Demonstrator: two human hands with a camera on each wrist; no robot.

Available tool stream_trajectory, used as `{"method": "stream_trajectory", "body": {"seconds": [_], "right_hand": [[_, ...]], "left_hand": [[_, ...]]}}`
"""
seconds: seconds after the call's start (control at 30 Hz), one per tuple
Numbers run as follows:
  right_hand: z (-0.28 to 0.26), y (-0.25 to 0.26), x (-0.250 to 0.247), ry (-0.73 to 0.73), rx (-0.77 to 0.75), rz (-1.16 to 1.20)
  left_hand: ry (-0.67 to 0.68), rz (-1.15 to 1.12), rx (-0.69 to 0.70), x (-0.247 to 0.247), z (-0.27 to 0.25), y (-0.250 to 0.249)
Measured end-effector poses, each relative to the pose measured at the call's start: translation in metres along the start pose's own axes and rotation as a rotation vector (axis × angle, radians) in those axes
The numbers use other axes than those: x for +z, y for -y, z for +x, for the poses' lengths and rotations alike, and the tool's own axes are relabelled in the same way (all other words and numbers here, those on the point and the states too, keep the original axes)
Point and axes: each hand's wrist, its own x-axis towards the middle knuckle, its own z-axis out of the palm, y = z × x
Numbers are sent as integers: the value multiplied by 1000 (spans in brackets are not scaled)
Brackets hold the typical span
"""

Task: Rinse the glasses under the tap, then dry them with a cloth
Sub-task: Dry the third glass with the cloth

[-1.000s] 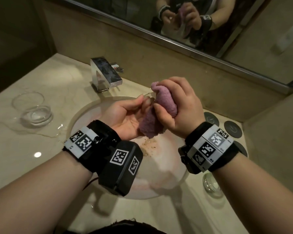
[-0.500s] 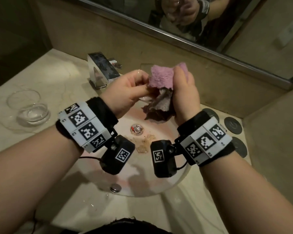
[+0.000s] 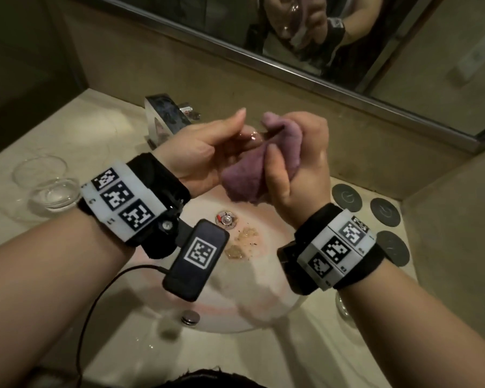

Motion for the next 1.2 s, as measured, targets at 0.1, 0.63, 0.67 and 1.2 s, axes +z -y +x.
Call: {"method": "stream_trajectory", "body": {"seconds": [0.1,0.63,0.67,1.2], "right_hand": [[5,10,8,-84,536,322],[-10,1,1,52,8,-26],[-9,7,3,39,121,49],[-4,20,25,44,863,588]], "left_hand": [[-83,265,188,9,-1,4],[-123,44,27,1,-9,6],[-124,105,72,2,-10,6],[-60,-74,-142,-10,-11,17]]}}
